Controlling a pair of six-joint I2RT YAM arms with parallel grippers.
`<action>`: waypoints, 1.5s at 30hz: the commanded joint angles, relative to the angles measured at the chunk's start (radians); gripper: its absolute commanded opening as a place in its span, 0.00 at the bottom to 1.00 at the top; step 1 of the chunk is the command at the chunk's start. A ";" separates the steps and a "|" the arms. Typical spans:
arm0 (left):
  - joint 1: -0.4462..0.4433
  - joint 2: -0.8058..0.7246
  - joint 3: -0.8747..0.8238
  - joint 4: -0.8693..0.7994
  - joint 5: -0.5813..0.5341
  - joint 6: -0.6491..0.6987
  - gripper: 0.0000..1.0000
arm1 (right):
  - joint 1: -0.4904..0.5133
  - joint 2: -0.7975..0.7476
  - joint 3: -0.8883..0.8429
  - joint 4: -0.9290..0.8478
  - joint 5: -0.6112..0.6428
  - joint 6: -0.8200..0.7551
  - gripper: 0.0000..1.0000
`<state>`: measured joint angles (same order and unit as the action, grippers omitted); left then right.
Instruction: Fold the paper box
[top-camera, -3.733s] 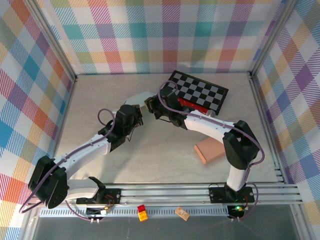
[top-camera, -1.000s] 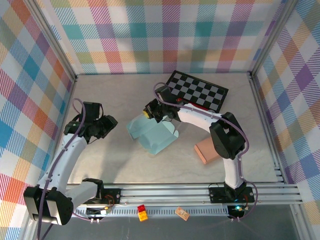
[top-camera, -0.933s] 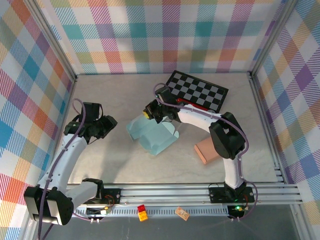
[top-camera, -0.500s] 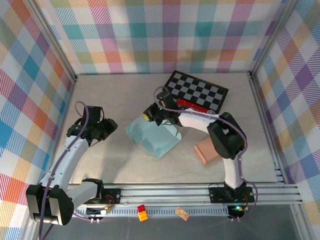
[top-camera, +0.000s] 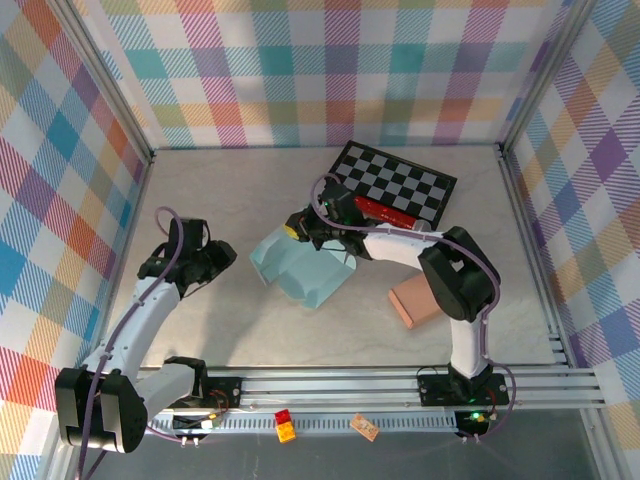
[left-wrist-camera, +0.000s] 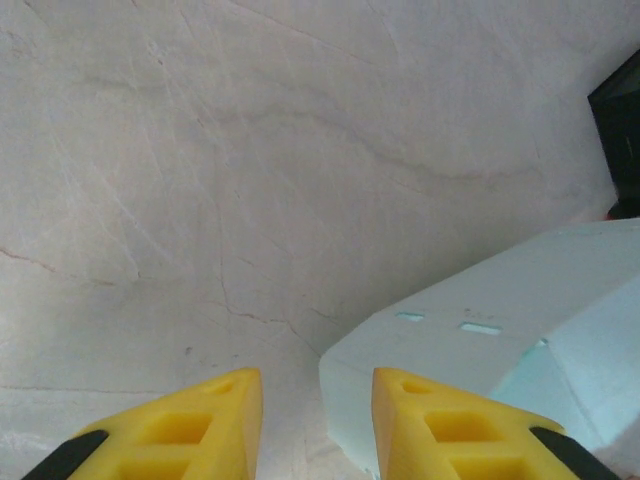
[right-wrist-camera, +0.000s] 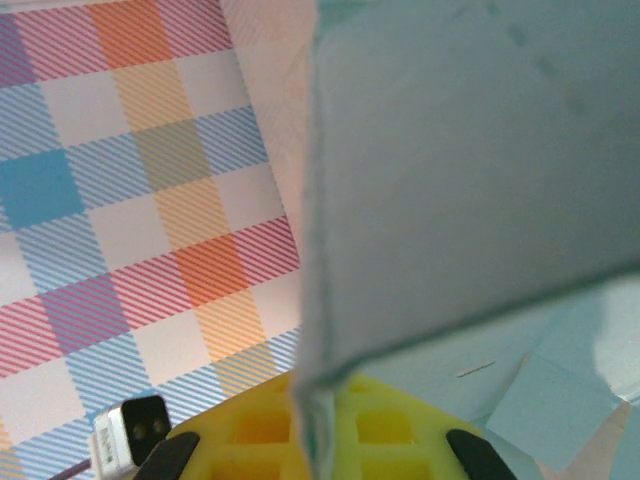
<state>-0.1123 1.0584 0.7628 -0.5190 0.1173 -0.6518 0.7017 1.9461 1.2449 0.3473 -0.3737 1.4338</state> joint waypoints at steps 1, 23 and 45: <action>0.009 -0.013 -0.028 0.033 -0.018 0.030 0.33 | -0.025 -0.002 -0.040 0.138 -0.070 -0.033 0.00; -0.098 -0.044 -0.253 0.337 0.172 0.308 0.31 | -0.062 0.064 -0.134 0.340 -0.216 -0.042 0.00; -0.244 0.103 -0.177 0.362 0.080 0.496 0.33 | -0.091 0.108 -0.052 0.291 -0.290 -0.038 0.00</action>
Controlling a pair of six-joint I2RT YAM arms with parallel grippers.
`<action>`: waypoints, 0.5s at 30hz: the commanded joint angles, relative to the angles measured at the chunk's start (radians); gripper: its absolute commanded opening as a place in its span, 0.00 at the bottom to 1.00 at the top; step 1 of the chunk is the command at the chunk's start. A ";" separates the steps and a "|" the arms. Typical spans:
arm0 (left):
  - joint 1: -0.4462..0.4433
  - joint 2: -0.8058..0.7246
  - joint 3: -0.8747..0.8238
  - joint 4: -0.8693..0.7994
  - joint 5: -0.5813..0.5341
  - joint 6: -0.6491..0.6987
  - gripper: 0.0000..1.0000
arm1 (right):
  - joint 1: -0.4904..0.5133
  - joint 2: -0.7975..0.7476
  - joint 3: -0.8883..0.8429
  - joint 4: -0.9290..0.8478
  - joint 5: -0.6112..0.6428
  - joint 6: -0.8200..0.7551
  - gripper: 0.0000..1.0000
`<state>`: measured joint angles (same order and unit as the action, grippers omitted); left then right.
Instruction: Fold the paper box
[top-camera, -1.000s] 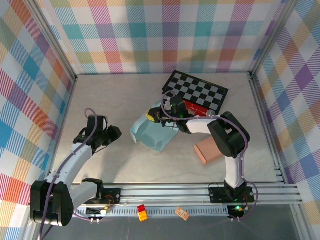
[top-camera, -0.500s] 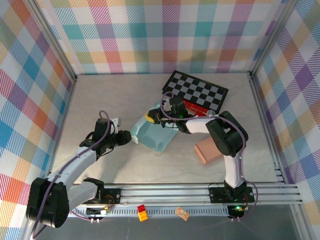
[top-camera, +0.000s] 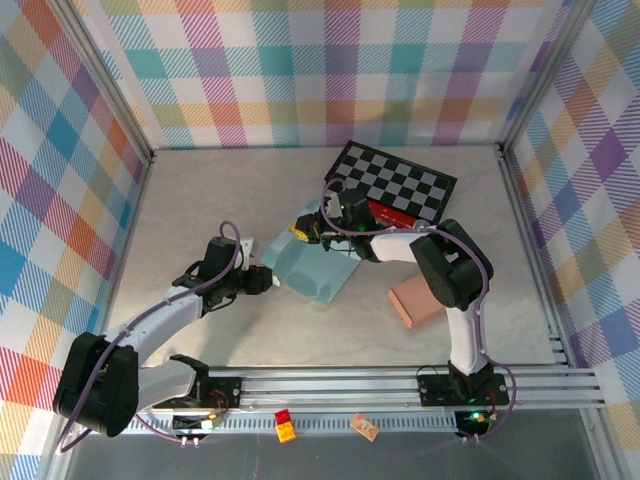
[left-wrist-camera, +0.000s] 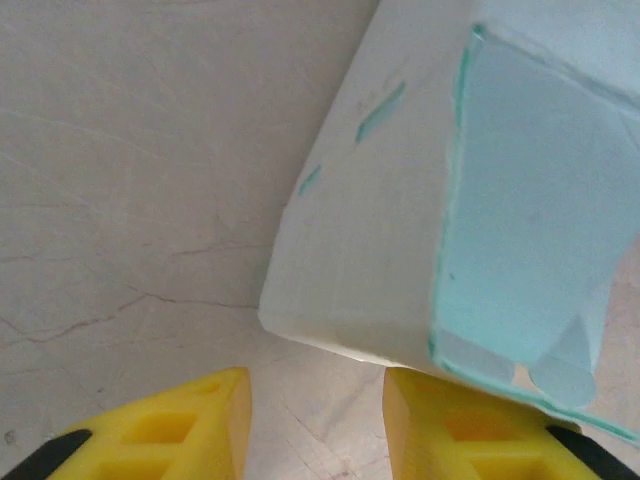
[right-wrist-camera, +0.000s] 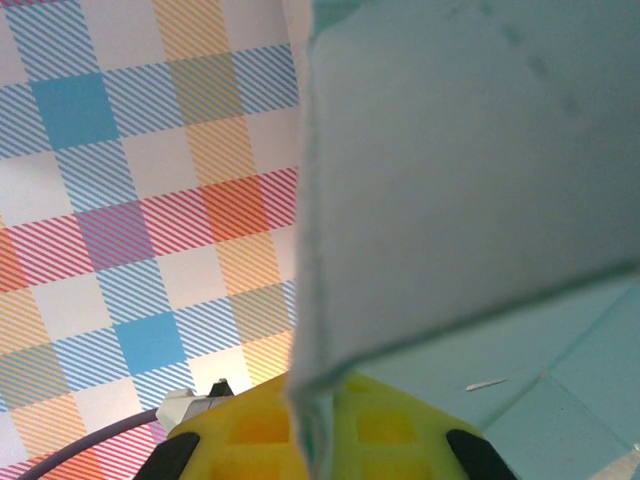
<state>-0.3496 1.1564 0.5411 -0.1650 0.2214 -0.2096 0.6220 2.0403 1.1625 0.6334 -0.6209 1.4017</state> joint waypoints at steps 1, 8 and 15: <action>-0.006 0.009 0.052 0.008 -0.008 0.069 0.29 | -0.018 0.015 0.034 -0.010 -0.054 -0.009 0.00; -0.006 0.084 0.104 0.025 0.052 0.129 0.28 | -0.045 0.027 0.071 -0.081 -0.132 -0.030 0.00; -0.015 0.149 0.168 0.002 0.087 0.219 0.39 | -0.084 0.031 0.088 -0.154 -0.200 -0.064 0.00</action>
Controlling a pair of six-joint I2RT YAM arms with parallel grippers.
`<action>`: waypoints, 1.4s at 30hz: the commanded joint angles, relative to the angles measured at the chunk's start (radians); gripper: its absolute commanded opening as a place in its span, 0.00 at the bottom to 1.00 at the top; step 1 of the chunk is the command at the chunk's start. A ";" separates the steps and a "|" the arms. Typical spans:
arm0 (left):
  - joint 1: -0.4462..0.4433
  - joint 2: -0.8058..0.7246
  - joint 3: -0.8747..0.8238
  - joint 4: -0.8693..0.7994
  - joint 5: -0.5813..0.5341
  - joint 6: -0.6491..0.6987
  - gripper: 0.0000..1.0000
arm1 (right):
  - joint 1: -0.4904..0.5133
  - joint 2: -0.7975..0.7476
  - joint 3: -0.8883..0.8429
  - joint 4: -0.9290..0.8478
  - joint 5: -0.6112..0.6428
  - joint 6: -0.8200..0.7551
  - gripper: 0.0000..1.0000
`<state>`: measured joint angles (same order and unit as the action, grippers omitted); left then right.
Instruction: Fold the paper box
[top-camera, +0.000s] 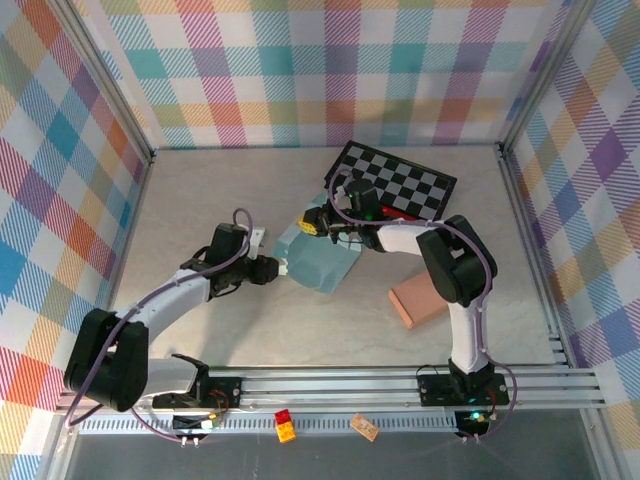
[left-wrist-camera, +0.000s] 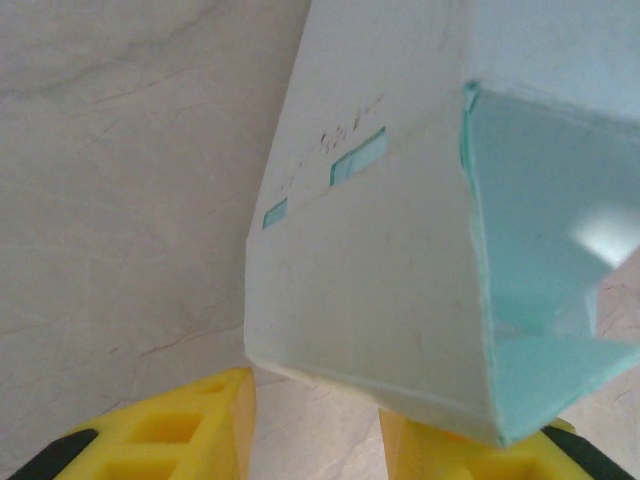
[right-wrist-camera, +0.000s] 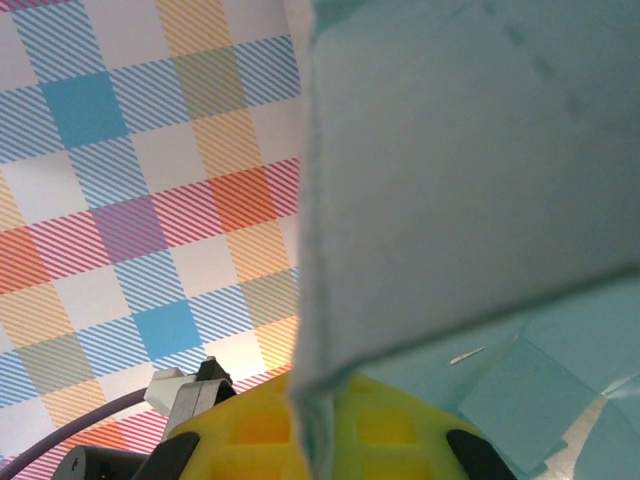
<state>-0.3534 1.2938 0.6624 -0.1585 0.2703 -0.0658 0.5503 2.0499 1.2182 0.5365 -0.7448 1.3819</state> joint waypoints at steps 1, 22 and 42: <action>-0.013 0.018 0.054 -0.013 0.050 0.095 0.39 | -0.019 0.022 0.044 -0.085 -0.091 -0.060 0.00; -0.061 0.137 0.134 0.036 0.096 0.156 0.36 | -0.044 0.038 0.070 -0.101 -0.115 -0.041 0.00; -0.067 0.175 0.127 0.102 -0.027 0.032 0.31 | -0.012 0.069 0.046 -0.006 -0.034 0.000 0.00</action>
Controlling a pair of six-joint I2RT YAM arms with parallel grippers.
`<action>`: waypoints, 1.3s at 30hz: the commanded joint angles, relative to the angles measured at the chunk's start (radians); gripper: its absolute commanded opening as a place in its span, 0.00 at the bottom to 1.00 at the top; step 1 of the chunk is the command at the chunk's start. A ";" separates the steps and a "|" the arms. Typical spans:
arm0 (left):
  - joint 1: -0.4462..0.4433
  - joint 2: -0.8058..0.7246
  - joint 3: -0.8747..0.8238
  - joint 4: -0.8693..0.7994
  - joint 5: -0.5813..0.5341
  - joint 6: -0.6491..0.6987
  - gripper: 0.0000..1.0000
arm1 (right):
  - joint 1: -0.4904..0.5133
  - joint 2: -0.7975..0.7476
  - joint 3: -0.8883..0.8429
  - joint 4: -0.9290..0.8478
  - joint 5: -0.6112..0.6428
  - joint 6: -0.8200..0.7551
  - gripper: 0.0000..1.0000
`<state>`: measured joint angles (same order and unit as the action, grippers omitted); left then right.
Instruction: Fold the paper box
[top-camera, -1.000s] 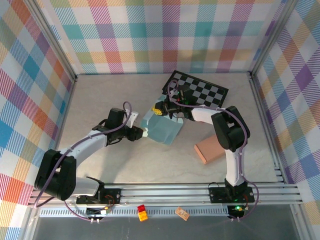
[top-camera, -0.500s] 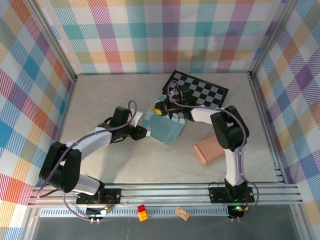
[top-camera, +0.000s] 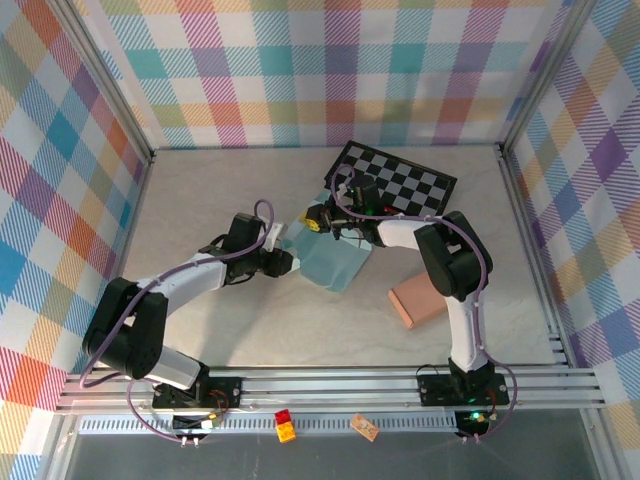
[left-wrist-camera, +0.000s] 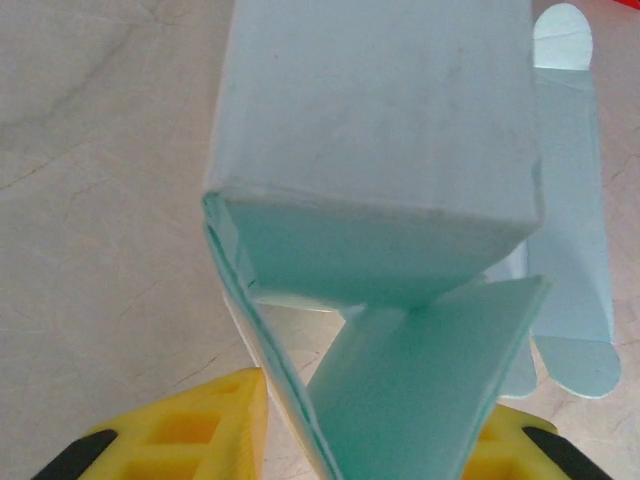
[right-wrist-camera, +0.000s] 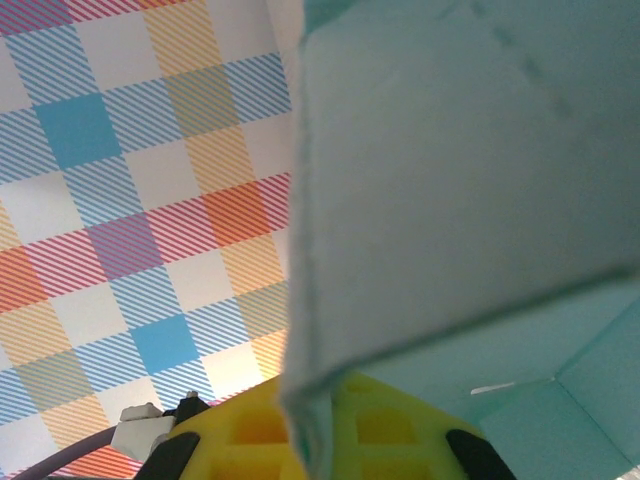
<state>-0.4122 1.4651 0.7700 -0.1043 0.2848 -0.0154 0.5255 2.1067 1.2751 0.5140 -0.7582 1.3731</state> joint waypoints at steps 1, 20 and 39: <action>-0.008 0.004 0.024 0.041 -0.050 -0.016 0.30 | 0.013 0.013 -0.011 0.012 -0.021 0.006 0.00; -0.060 0.043 0.037 0.071 -0.012 -0.051 0.34 | 0.027 0.012 -0.027 0.088 0.039 0.045 0.00; -0.073 -0.011 0.029 -0.042 -0.002 -0.003 0.44 | 0.013 -0.044 -0.057 0.086 0.001 0.019 0.00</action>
<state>-0.4709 1.4757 0.7956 -0.1074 0.2531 -0.0360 0.5377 2.1059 1.2484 0.5652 -0.7238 1.4090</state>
